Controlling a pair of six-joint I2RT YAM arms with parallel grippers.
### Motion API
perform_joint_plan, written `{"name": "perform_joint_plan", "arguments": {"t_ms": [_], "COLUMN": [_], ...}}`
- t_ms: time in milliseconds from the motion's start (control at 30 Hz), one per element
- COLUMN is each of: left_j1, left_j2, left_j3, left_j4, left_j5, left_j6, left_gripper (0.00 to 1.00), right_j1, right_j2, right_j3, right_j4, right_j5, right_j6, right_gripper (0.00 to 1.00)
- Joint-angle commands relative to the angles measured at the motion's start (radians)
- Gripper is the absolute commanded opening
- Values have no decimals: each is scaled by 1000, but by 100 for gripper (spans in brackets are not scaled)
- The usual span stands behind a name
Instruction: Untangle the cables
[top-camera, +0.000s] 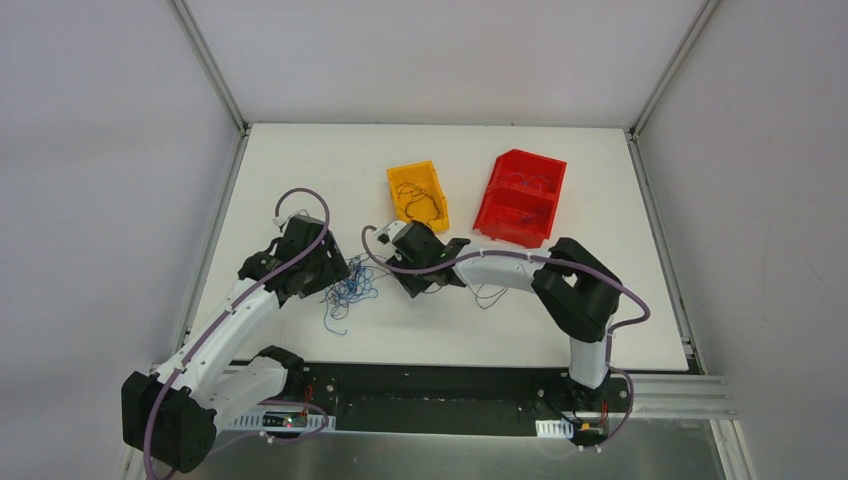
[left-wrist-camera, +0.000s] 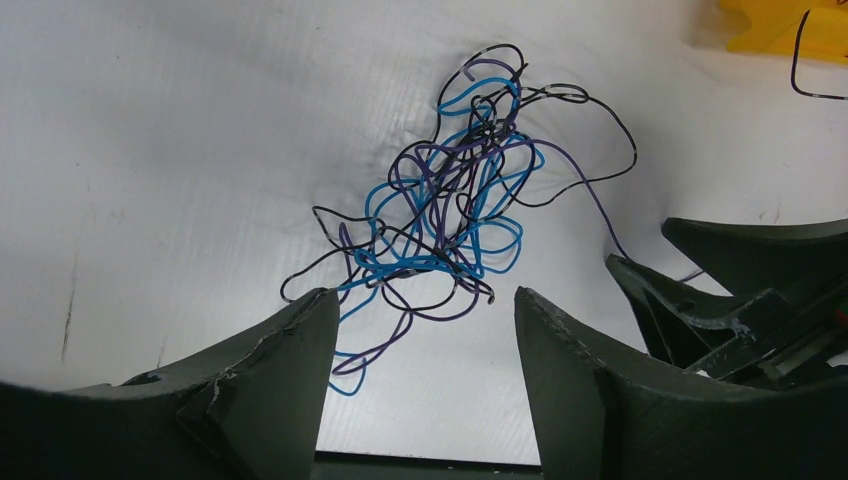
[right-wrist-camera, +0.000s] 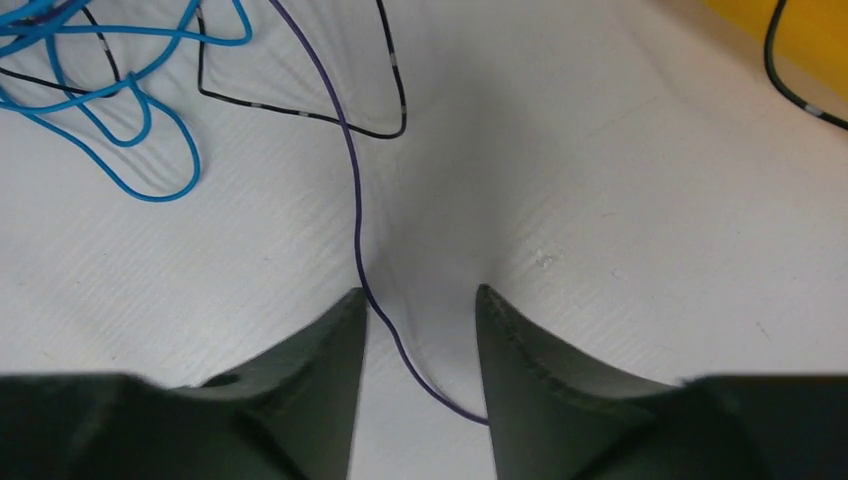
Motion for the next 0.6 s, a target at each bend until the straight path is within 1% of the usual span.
{"name": "perform_joint_plan", "arguments": {"t_ms": [0,100,133,233,333,400,467,500,533,567], "left_j1": [-7,-7,-7,-8,-8,-12,-22,-28,-33,-35], "left_j2": [-2,6,8,11,19,28,39,46,53,58], "left_j3": [-6,-7,-6,-7,-14,-19,-25,-28,-33,-39], "left_j4": [-3,-3,-3,-3,-3,-2,4,7,13,24], "left_j5": [-16,-11,-6,4,18,29,39,46,57,75], "left_j6": [7,10,10,12,12,7,6,3,3,2], "left_gripper": [66,66,66,65,65,64,61,60,54,46], "right_j1": [30,52,55,56,57,54,46,39,28,14], "right_j2": [19,-15,-42,-139,-228,-285,-346,-380,-414,-448], "right_j3": [8,-44,-72,-170,-226,-250,-273,-285,-298,-307], "right_j4": [62,82,99,161,166,157,153,157,165,168], "right_j5": [32,69,79,111,152,190,197,190,173,154], "right_j6": [-11,9,20,63,94,120,154,175,196,214], "right_gripper": [41,2,0,0,0,0,0,0,0,0]}}
